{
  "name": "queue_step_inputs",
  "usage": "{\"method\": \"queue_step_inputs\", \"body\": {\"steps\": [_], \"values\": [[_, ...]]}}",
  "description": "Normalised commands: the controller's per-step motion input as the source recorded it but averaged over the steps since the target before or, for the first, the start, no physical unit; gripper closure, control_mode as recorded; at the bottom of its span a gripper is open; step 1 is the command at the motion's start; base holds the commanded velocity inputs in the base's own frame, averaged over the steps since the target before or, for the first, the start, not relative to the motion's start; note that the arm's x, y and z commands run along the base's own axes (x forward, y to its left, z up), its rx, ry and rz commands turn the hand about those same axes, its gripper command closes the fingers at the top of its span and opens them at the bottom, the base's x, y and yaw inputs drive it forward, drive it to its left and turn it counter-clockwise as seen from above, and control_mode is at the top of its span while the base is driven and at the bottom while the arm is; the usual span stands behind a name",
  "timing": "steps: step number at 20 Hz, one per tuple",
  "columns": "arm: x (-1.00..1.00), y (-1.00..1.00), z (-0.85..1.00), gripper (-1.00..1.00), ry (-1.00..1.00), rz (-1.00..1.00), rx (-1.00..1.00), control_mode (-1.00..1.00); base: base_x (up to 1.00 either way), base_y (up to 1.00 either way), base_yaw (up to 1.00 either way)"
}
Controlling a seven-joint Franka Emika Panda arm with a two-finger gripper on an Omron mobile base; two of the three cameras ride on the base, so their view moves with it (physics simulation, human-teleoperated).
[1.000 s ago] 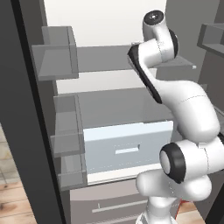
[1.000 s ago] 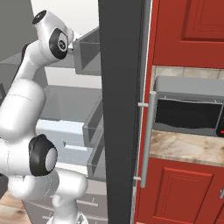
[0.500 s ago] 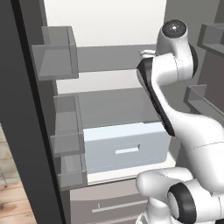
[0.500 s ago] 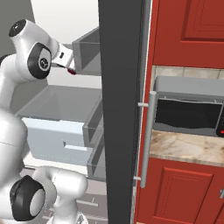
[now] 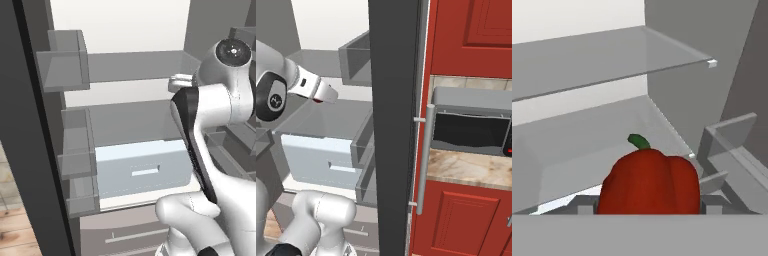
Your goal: Gather the bell pepper and cucumber from the fridge and place them on a tray on the dining counter. Then gather the chicken drumstick and steak from the fridge and place them on the other tray.
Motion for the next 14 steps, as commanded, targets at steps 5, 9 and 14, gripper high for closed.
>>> {"method": "queue_step_inputs", "body": {"steps": [5, 9, 14], "values": [[-0.6, 0.28, -0.02, 1.0, 0.0, 0.11, 0.01, -1.0, 0.0, 0.0, 0.0], [-0.03, 0.14, -0.05, 1.0, 0.03, 0.03, -0.01, -1.0, 0.0, 0.0, 0.0], [-0.15, 0.0, -0.02, 1.0, 0.0, 0.0, 0.0, 1.0, -0.3, 0.0, 0.0]]}}
